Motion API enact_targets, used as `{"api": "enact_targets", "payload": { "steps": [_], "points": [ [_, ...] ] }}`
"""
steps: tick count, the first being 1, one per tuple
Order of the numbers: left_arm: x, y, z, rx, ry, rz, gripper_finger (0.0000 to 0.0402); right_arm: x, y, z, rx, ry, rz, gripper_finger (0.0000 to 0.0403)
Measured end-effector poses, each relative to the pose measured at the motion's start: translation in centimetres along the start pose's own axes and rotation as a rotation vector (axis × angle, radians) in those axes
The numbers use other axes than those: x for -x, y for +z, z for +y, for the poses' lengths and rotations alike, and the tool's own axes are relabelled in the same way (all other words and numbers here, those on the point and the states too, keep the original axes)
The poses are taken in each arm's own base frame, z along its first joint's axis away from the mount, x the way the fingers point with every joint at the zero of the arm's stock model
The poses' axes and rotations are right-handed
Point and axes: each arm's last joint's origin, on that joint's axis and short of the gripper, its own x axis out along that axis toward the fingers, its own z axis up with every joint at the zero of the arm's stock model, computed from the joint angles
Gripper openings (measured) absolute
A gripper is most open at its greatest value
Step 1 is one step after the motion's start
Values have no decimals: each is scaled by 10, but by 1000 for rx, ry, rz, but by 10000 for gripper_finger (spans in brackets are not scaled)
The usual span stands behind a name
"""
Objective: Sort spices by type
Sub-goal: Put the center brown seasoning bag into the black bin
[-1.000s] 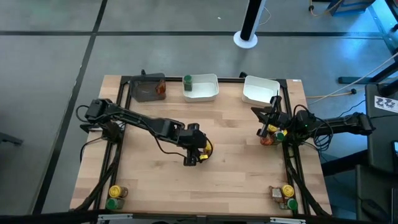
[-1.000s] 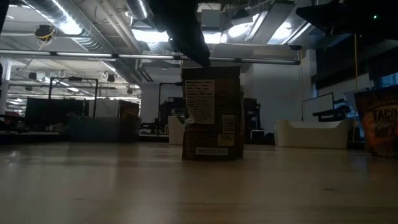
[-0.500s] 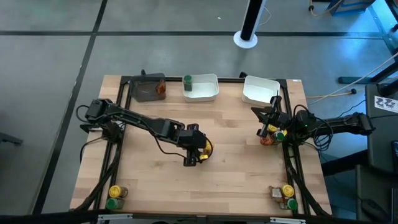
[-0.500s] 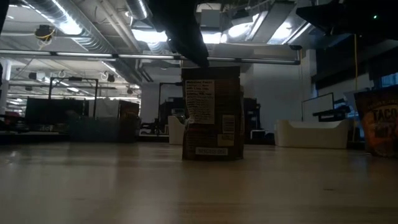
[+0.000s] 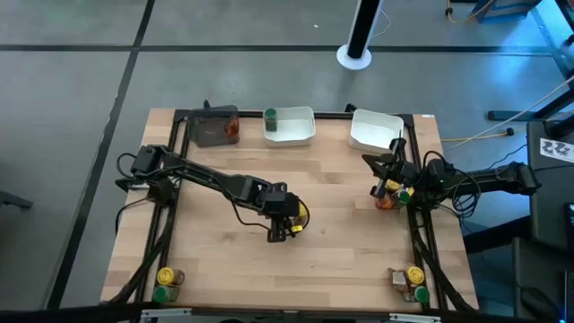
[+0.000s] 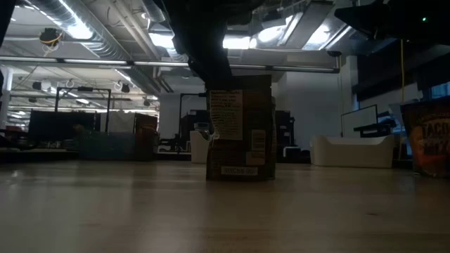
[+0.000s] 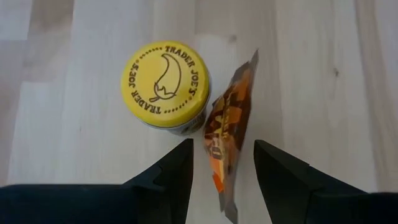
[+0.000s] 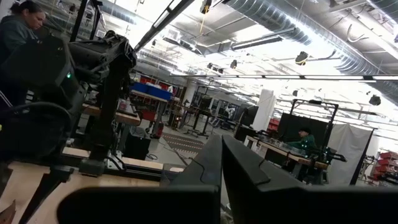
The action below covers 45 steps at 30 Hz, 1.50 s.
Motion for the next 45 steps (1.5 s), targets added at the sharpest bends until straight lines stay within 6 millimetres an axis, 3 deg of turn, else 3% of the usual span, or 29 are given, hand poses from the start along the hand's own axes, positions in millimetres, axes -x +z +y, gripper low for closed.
{"api": "enact_targets", "payload": {
  "steps": [5,13,20,36,45],
  "points": [
    [-1,-2,1,18,3,21,153,0,0,0,0,0,0,14],
    [-23,-6,1,26,-38,71,153,0,-1,0,2,3,7,14],
    [-25,-4,8,42,-27,66,149,0,-1,0,6,3,8,14],
    [-25,-4,8,-21,-29,64,13,0,-1,0,8,-3,14,14],
    [-24,-4,8,-39,-25,63,3,0,-1,0,9,-3,14,14]
  ]
}}
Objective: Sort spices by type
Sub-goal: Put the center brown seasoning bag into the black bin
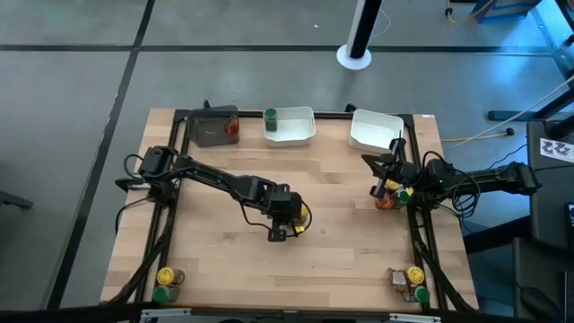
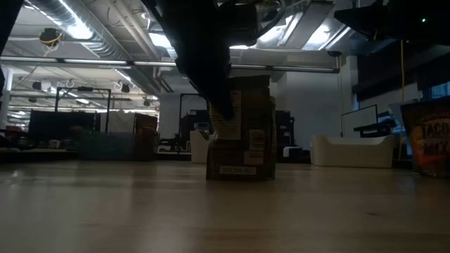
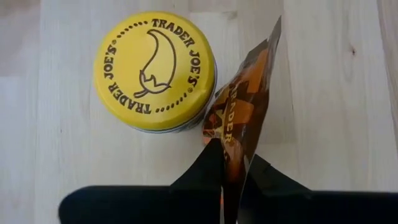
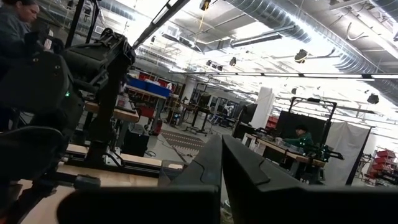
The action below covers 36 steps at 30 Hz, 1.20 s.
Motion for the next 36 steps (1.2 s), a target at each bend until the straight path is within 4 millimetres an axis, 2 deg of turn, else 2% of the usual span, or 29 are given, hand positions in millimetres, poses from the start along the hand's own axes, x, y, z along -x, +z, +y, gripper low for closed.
{"api": "enact_targets", "payload": {
  "steps": [5,11,21,28,36],
  "points": [
    [11,0,1,10,21,11,2,0,0,0,0,0,0,14],
    [37,1,2,21,41,0,1,0,0,0,1,-7,3,14],
    [90,-10,15,90,166,-8,1,0,0,0,1,-7,4,14],
    [134,-22,35,183,308,-44,1,0,0,0,2,-7,5,14],
    [181,-44,72,343,509,-110,1,0,0,0,2,-8,4,14]
  ]
}}
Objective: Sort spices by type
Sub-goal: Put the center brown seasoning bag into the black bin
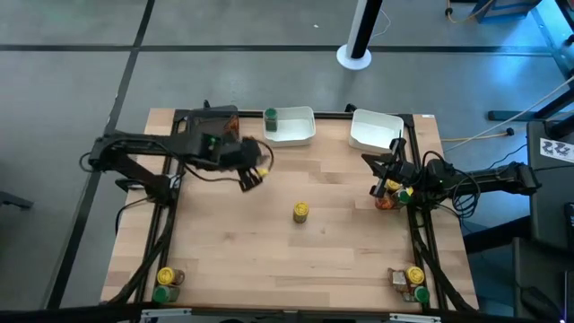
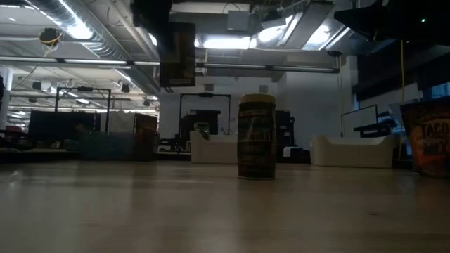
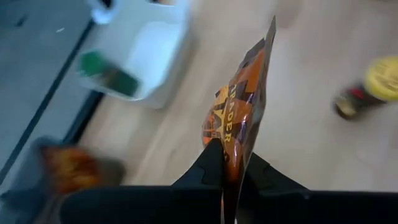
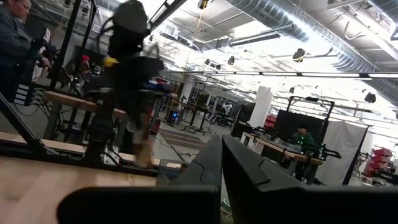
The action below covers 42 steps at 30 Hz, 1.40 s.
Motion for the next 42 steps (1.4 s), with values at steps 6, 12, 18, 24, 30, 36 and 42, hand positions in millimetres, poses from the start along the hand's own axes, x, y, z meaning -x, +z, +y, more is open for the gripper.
{"api": "enact_targets", "payload": {
  "steps": [6,12,18,24,30,36,42],
  "points": [
    [2,2,43,125,130,-11,1,0,0,0,0,-1,0,14],
    [-8,4,82,219,227,21,1,0,0,0,0,-1,1,14],
    [-16,2,117,319,316,58,1,0,0,0,0,-1,1,14],
    [-21,-4,148,397,364,96,1,0,0,0,0,-1,1,14],
    [-23,-11,172,453,398,127,1,0,0,0,0,-1,1,14],
    [-25,-15,186,500,369,142,1,0,0,0,0,-1,0,14],
    [-32,-20,190,505,378,158,1,0,0,0,1,-1,0,14]
  ]
}}
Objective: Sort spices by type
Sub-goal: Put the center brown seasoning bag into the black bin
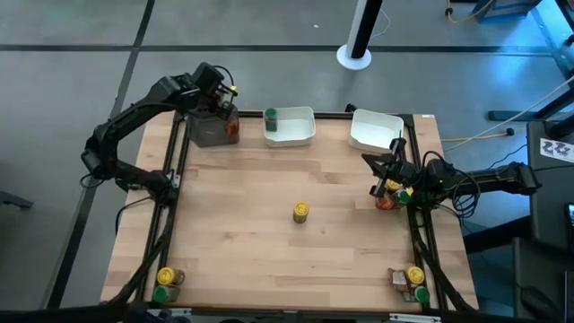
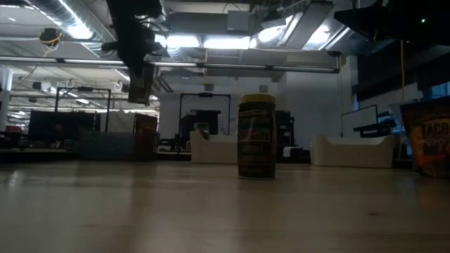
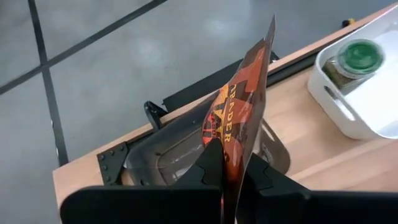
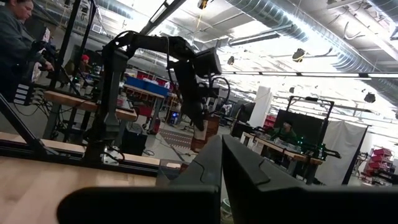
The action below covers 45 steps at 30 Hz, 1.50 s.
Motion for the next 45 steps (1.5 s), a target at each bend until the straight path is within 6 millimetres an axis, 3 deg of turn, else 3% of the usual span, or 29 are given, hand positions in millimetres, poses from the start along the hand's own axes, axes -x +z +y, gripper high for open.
{"api": "enact_targets", "payload": {
  "steps": [14,30,45],
  "points": [
    [-60,-35,-13,20,-70,63,1,0,0,0,0,0,0,14],
    [-99,-68,-18,83,-130,79,1,0,0,0,0,1,1,14],
    [-119,-94,-22,156,-154,89,1,0,0,0,0,0,0,14]
  ]
}}
